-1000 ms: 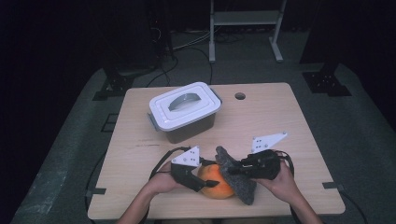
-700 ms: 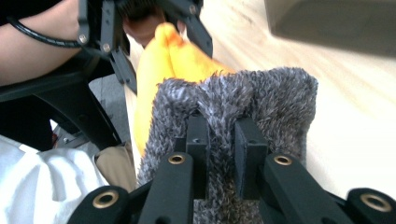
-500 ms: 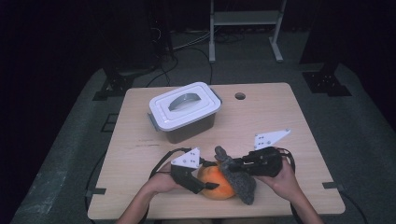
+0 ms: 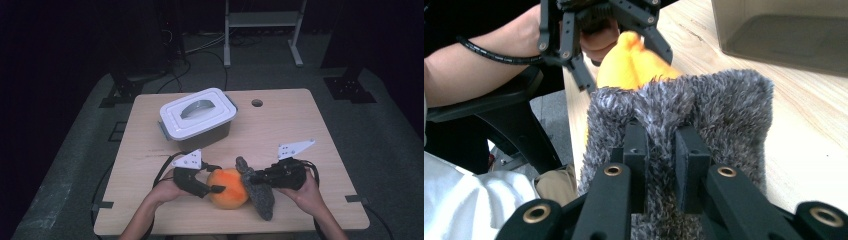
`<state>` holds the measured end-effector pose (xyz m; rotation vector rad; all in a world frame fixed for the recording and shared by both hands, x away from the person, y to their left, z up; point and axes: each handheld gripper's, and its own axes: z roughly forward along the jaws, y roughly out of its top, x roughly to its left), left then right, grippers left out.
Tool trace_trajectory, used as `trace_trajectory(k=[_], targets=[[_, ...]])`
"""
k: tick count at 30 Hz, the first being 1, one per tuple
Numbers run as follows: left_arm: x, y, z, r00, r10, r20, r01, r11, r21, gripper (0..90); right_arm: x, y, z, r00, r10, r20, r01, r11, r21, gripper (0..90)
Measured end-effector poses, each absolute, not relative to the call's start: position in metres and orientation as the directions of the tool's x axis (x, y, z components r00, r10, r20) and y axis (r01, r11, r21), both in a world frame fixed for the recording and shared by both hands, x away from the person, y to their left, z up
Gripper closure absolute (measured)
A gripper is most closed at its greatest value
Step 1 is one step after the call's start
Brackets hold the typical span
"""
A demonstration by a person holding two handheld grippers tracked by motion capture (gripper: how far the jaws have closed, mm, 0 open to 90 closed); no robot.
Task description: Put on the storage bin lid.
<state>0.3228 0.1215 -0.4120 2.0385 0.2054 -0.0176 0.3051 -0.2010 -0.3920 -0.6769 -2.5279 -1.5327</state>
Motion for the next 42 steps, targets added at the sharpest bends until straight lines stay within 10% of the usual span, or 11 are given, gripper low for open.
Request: trace_trajectory(k=[42], targets=[[0.318,0.110,-0.406,0.976,0.181,-0.119,0.183,-0.399,0.899,38.1,0.304,-0.190,-0.388,-0.896,0.354,0.268,0.398,0.374,0.838,77.2]])
